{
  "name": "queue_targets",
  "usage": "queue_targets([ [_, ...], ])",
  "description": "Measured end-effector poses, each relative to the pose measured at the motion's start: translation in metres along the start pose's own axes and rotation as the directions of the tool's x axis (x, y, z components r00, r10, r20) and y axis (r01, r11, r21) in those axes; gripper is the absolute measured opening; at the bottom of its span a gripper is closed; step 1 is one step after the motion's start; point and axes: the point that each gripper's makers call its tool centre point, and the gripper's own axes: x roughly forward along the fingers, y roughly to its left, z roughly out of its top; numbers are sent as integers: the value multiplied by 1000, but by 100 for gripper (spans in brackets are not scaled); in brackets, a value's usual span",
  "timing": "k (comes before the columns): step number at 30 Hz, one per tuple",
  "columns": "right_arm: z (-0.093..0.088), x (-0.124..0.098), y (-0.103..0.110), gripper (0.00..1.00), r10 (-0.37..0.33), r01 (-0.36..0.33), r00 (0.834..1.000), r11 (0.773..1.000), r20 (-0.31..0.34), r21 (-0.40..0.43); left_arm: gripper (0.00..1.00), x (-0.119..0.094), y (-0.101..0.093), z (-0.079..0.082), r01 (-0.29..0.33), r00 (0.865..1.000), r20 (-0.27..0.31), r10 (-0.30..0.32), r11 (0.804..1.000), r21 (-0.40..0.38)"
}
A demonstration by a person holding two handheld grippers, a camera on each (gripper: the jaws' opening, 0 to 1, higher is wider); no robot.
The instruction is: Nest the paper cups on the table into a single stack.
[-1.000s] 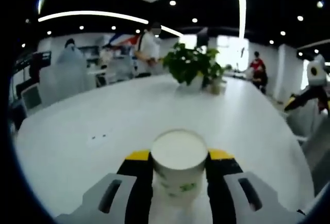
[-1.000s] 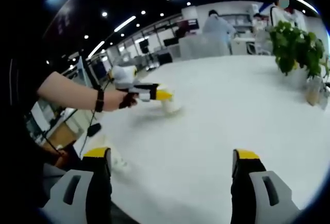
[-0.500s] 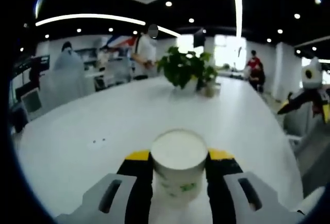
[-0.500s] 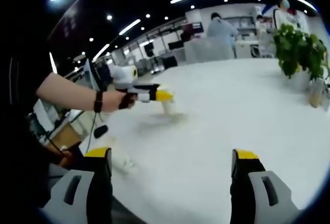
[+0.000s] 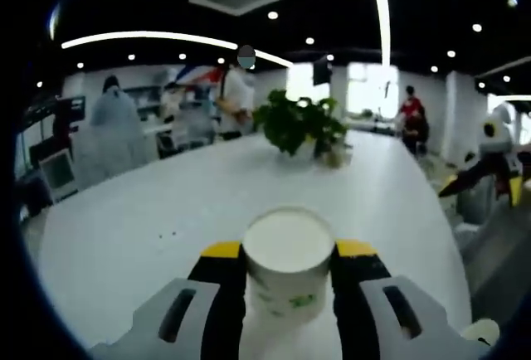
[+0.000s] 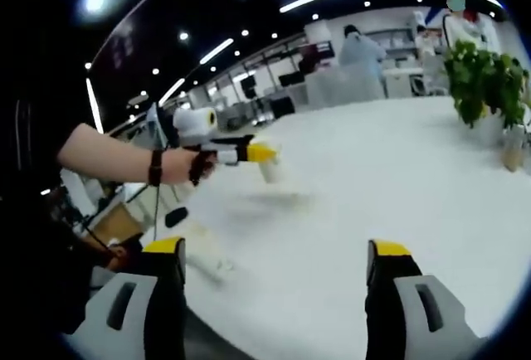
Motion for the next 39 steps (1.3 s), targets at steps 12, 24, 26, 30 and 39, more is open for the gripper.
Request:
queue_targets([
  [12,0,4,17,86,39,-39,999,999,13,13,39,-26,-18,12,13,1000,8,-13,1000,-7],
  [24,4,10,26,85,78,-78,997,996,14,40,39,-55,-33,21,14,1000,25,-13,998,-55],
  [26,5,10,27,85,80,-81,997,996,16,33,39,-58,-35,21,17,1000,24,-15,998,-62],
  [30,2,12,32,85,97,-97,995,994,5,45,39,-64,-39,25,15,999,29,-14,998,-63],
  [39,4,13,39,82,125,-128,991,988,39,91,38,-74,-57,33,20,998,52,-17,997,-72],
])
